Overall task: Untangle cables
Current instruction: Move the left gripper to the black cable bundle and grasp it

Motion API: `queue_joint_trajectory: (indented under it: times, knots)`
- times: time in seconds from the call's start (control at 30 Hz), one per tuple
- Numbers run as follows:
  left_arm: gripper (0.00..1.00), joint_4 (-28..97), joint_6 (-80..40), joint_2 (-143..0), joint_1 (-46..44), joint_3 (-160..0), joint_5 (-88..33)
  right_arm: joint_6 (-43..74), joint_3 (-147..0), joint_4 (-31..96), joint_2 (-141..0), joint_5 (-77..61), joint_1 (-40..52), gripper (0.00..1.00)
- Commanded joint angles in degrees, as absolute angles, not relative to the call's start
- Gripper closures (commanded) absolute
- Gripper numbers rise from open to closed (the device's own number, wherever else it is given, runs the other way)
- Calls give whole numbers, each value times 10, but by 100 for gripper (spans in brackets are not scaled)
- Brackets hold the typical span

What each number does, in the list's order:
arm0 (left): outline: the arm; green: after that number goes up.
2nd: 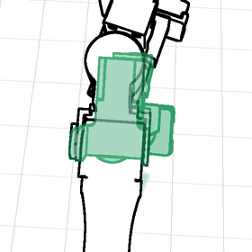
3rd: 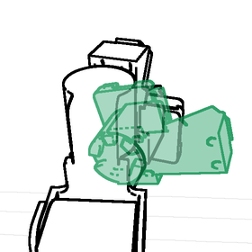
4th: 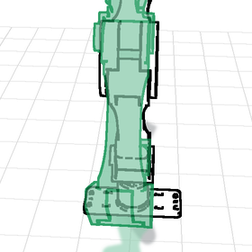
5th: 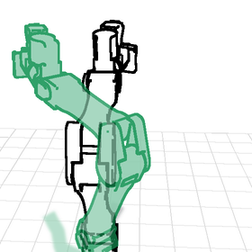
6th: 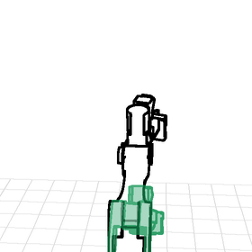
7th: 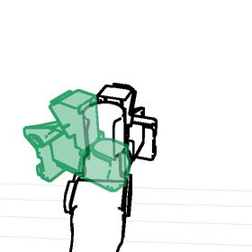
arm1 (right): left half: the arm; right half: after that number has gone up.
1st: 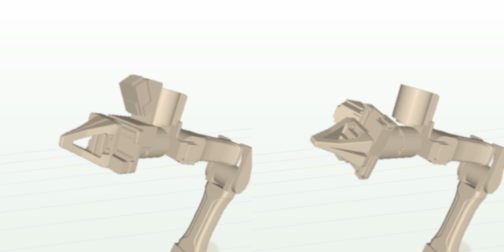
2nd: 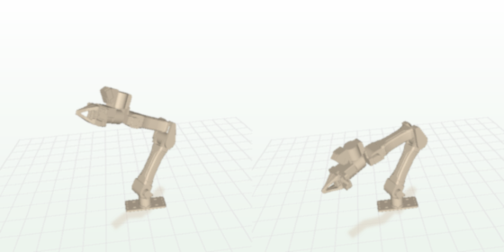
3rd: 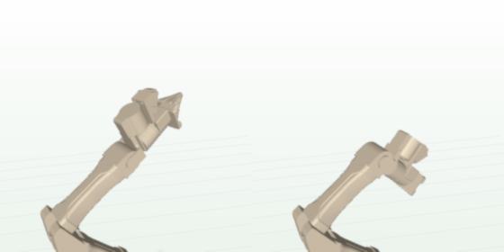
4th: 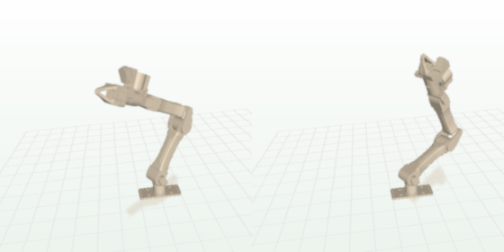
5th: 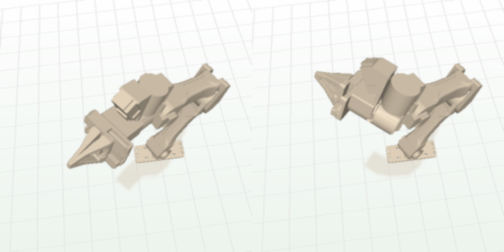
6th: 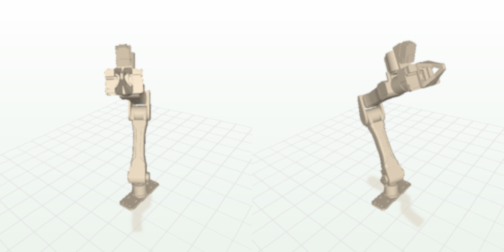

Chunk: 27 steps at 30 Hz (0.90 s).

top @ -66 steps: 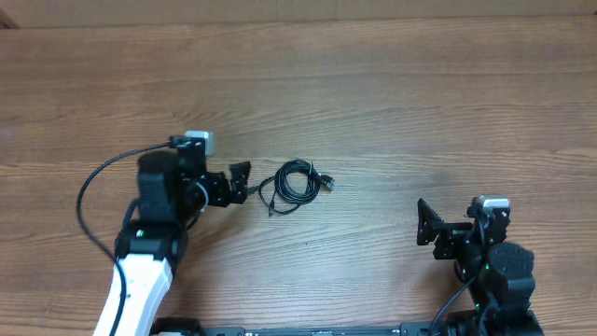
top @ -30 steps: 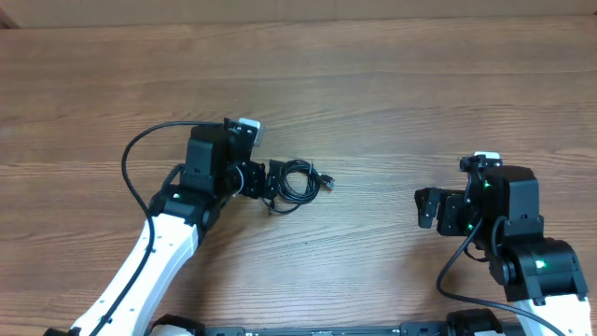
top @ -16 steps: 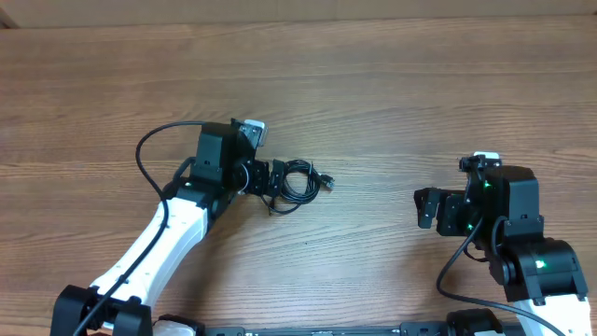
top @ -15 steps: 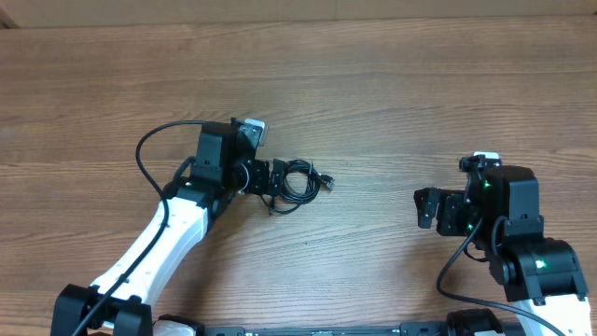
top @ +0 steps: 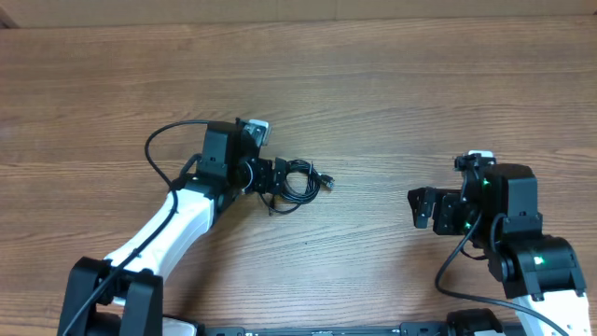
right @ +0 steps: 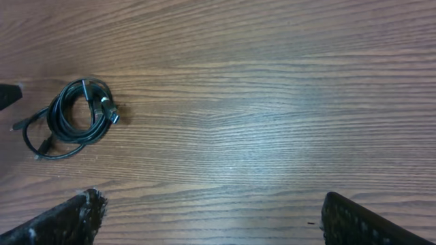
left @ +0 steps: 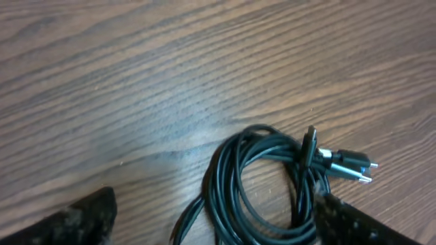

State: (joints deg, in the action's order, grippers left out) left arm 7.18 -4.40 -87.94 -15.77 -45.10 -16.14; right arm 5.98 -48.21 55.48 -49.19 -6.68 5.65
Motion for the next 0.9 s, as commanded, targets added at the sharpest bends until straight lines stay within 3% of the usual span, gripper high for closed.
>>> queue_joint_trajectory:
  times: [0.0,0.17,0.33,0.5,0.87]
  knots:
    - [18,60,-49,-891,-158,-462,-176,62,-497,552,-498,-72,54,0]
    - [27,62,-50,-909,-158,-462,-176,62,-497,552,-507,-72,54,0]
    - [20,60,-52,-950,-165,-462,-180,62,-497,552,-508,-72,54,0]
    - [20,58,-51,-990,-178,-462,-180,62,-497,552,-508,-72,54,0]
    - [35,31,-52,-1000,-188,-462,-180,62,-497,552,-508,-72,54,0]
